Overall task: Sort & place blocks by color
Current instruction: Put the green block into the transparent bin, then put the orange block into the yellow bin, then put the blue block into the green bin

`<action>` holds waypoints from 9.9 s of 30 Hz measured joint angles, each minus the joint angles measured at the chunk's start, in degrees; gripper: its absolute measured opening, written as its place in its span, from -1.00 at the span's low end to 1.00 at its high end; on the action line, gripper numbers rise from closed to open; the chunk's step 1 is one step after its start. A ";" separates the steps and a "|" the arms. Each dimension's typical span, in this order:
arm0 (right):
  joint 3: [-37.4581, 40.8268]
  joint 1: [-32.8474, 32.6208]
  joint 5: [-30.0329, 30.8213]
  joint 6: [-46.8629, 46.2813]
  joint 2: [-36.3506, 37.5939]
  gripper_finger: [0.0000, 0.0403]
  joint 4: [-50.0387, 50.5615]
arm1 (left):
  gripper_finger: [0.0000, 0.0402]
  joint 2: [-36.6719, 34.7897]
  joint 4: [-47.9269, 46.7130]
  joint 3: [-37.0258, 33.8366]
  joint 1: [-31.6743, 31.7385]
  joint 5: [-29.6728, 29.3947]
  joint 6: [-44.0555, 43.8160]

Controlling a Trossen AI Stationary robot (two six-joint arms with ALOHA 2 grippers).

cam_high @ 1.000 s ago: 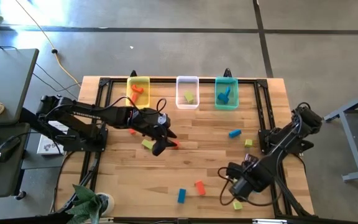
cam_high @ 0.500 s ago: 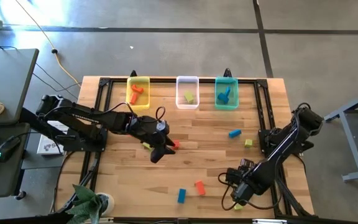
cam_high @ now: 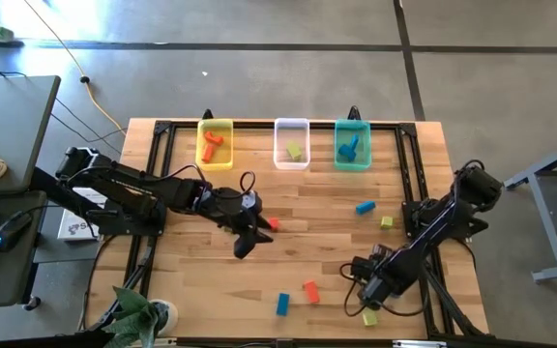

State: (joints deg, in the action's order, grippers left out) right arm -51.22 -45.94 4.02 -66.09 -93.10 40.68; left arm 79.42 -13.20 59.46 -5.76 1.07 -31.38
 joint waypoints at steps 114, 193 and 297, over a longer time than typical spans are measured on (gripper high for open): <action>-31.00 69.97 2.40 48.10 -14.27 0.26 -19.10 | -0.04 0.55 -44.26 -7.49 22.47 -3.47 -0.16; -43.25 69.52 1.83 76.50 -14.27 0.26 -8.34 | -0.34 16.00 -38.50 -14.33 27.65 -19.02 -47.32; -34.74 -2.51 -6.14 -15.11 -9.34 0.26 43.23 | -0.22 -4.00 -11.42 -14.23 31.51 -11.99 12.06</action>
State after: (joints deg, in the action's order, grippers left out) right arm -85.96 -48.45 -2.13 -81.20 -102.44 83.91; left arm 75.42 -24.62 45.23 25.75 -10.92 -19.31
